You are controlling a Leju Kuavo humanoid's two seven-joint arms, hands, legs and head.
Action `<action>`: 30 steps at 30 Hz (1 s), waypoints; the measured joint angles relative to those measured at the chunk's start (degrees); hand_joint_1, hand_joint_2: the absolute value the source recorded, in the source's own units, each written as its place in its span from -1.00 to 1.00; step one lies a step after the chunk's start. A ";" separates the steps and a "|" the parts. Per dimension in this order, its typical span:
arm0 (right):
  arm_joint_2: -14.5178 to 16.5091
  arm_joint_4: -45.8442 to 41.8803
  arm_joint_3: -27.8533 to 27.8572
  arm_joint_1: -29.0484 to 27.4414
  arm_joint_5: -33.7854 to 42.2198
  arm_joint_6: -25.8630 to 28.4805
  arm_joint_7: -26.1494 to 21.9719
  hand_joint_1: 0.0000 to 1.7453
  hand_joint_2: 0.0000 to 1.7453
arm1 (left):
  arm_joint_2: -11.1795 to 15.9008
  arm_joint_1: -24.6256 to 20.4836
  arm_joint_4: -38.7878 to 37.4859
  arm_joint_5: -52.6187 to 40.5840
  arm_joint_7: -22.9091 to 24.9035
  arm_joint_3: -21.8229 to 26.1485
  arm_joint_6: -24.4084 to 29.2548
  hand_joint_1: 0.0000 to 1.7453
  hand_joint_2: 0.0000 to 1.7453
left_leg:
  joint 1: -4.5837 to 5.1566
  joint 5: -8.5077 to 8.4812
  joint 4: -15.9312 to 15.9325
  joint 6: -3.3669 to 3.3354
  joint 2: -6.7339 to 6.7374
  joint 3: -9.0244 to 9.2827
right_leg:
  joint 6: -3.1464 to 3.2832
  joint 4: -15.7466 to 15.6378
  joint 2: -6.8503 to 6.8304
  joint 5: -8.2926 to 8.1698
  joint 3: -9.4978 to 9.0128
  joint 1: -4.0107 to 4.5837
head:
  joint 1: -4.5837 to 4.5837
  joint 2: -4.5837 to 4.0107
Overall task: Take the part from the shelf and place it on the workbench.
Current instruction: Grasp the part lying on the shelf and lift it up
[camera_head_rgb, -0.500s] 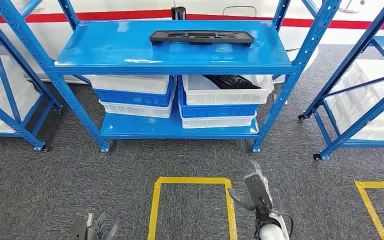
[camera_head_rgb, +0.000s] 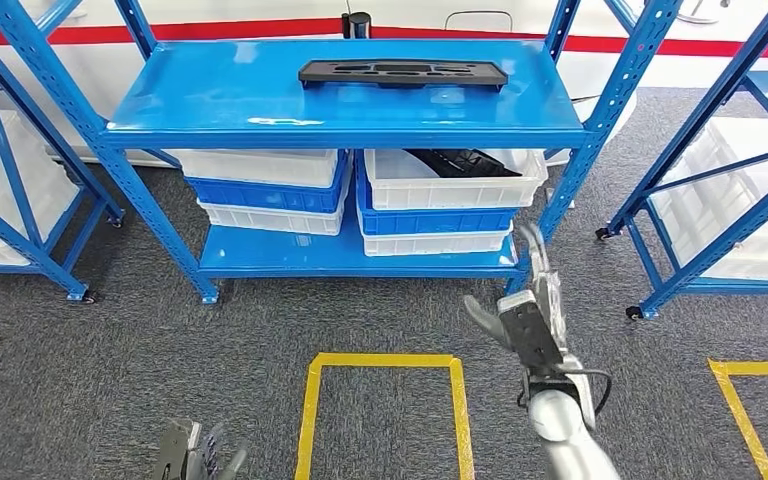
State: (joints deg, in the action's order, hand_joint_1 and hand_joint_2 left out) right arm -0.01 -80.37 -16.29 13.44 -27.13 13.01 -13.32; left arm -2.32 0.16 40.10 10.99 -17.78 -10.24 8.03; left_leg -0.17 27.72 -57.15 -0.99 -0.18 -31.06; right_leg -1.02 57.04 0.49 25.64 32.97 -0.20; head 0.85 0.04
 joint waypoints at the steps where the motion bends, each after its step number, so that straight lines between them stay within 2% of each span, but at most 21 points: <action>1: -0.02 -2.39 -0.10 1.11 -1.26 0.21 0.66 -1.00 1.00 | -0.20 -0.45 -0.99 -0.56 -0.11 -0.12 -0.22 -1.00 1.00 | 0.00 -0.01 0.00 0.00 0.00 0.00 | 0.00 0.00 0.00 -0.01 0.00 0.00 | 0.01 0.00; 5: -0.34 -10.90 -1.31 7.25 -5.89 -0.28 3.30 -1.00 1.00 | -1.03 -2.54 -5.16 -3.30 -0.38 -1.14 -0.38 -1.00 1.00 | 0.01 -0.07 -0.01 0.01 0.00 0.01 | -0.01 0.00 0.00 -0.03 0.01 -0.04 | -0.01 0.00; 9: -0.50 -15.88 -2.97 13.59 -9.27 -2.15 6.57 -1.00 1.00 | -1.78 -4.80 -8.40 -3.86 1.32 -1.96 -1.69 -1.00 1.00 | -0.01 -0.09 -0.02 0.03 -0.02 0.01 | -0.01 0.01 0.00 -0.03 0.00 -0.04 | 0.00 0.00; 13: -0.48 -17.93 -4.15 16.40 -10.32 -2.61 7.81 -1.00 1.00 | -2.15 -5.89 -10.21 -4.18 1.75 -2.38 -2.02 -1.00 -1.00 | -0.02 -0.09 -0.02 0.03 -0.03 -0.03 | -0.01 0.02 -0.01 -0.03 0.01 -0.04 | -0.01 0.00; 19: -0.10 -18.31 -6.16 20.29 -14.12 -6.67 14.20 -1.00 1.00 | -2.40 -7.28 -11.95 -5.46 1.43 -2.68 -0.31 -1.00 -1.00 | -0.04 -0.09 -0.01 0.03 0.00 -0.12 | -0.01 0.03 -0.01 -0.03 0.01 -0.03 | 0.00 0.00; 23: 1.33 -17.39 -7.85 23.44 -12.63 -10.22 18.12 -1.00 1.00 | -2.47 -8.07 -13.21 -5.94 0.20 -2.85 -0.61 -1.00 -1.00 | -0.04 -0.09 -0.01 0.03 -0.01 -0.11 | -0.01 0.03 -0.01 -0.03 0.02 -0.03 | 0.00 0.00; 30: 3.92 -13.86 -9.78 26.56 -9.40 -12.64 20.42 -1.00 1.00 | -2.49 -8.63 -14.56 -5.13 -0.32 -2.70 -2.50 -1.00 -1.00 | -0.06 -0.10 -0.01 0.04 -0.05 -0.15 | -0.01 0.05 -0.01 -0.03 0.01 -0.01 | 0.00 0.00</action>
State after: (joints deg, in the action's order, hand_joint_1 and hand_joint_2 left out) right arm 3.91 -94.23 -26.08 39.99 -36.52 0.36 7.10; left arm -4.81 -8.48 25.53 5.86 -18.10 -12.94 5.53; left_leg -0.23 27.61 -57.17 -0.95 -0.23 -31.21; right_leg -1.04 57.08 0.48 25.61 32.98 -0.21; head 0.85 0.04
